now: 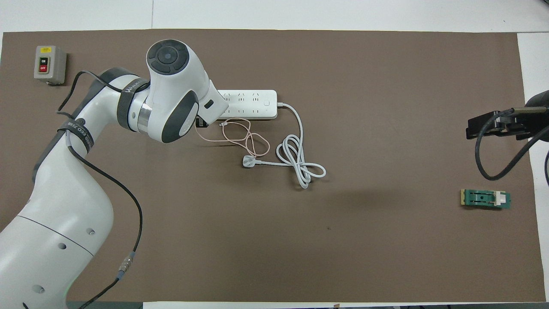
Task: Plug charger into power strip
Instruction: 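Push the charger prongs into the power strip socket with the left gripper, then open the left gripper and pull it back from the strip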
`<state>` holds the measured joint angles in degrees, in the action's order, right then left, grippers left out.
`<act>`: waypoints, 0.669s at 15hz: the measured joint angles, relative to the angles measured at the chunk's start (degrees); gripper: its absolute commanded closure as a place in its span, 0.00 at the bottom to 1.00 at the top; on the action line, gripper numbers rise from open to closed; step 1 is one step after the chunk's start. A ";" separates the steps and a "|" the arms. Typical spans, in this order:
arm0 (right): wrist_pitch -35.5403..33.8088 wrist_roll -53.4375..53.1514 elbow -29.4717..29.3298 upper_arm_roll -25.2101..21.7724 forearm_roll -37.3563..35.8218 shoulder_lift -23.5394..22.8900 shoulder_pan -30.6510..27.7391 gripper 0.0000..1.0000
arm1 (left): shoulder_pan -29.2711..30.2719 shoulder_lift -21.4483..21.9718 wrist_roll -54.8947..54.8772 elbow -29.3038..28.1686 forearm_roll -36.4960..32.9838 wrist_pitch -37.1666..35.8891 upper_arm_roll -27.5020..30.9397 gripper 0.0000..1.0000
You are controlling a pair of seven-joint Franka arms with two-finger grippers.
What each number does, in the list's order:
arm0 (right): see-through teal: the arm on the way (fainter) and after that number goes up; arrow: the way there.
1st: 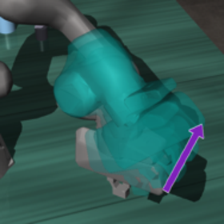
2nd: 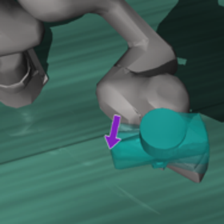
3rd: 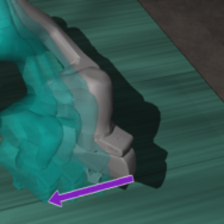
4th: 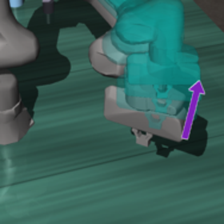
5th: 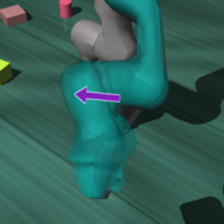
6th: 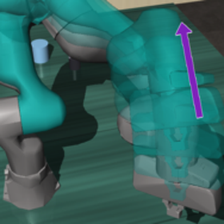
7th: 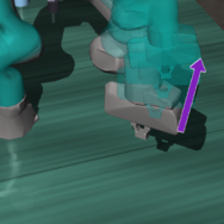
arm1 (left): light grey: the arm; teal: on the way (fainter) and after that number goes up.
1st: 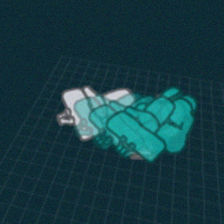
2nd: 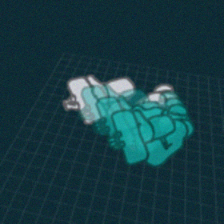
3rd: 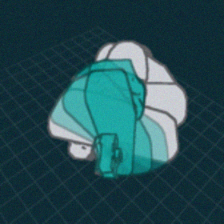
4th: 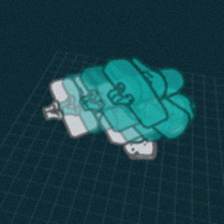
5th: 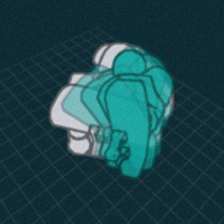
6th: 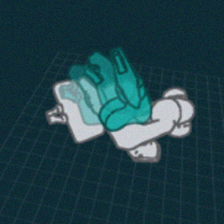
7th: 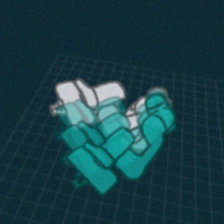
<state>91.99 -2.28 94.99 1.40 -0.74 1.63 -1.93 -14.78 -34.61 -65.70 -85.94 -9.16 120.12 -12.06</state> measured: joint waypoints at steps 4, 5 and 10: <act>0.00 0.00 0.00 0.00 0.00 0.00 0.00 0.00 | -0.07 -1.02 0.11 -0.02 0.48 1.63 -0.21 0.04; 0.00 0.00 0.00 0.00 0.00 0.00 0.00 0.00 | -0.02 -0.98 0.14 0.16 0.98 1.73 -0.19 0.00; -0.01 0.00 0.00 0.00 0.00 0.00 0.00 0.00 | 1.40 2.60 0.44 1.08 6.40 0.14 0.42 0.00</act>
<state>91.98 -2.28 94.99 1.40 -0.74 1.63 -1.93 -13.37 -32.02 -65.26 -84.86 -2.76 120.26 -11.64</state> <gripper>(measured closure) 0.000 0.000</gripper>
